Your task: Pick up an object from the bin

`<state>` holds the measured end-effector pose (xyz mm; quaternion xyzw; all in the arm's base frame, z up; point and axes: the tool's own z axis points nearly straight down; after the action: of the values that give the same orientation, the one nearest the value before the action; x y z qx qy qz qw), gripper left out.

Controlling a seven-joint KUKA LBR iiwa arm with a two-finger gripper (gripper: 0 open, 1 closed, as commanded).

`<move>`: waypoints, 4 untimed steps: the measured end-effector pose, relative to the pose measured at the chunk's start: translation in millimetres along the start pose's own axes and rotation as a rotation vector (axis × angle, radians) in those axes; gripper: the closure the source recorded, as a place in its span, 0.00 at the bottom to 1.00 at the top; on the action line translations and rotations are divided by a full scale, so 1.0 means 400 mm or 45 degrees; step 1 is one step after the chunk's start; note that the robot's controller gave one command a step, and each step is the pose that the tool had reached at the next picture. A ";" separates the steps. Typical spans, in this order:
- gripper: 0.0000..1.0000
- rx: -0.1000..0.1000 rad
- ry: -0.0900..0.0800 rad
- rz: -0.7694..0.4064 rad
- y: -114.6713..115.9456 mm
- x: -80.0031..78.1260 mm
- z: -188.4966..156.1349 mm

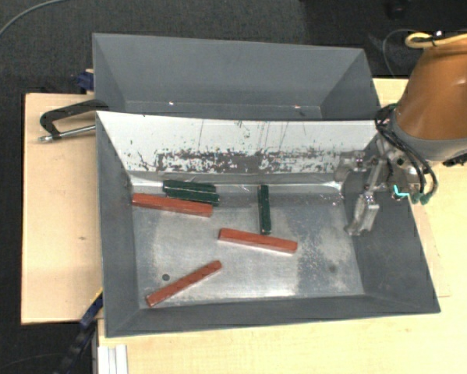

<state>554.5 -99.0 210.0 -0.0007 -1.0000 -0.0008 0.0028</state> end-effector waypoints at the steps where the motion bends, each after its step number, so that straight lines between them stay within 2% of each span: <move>1: 0.00 -0.001 0.002 -0.009 0.054 0.055 0.361; 2: 0.00 -0.004 -0.004 0.456 0.208 0.093 0.350; 3: 0.00 0.002 -0.020 0.149 0.137 -0.043 0.324; 4: 0.00 0.002 -0.016 -0.361 0.272 0.056 0.345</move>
Offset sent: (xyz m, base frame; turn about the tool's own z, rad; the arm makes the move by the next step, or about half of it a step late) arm -0.0211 0.0206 -0.1400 -0.0067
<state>531.6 10.1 72.3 0.1406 -0.9901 -0.0002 -0.0035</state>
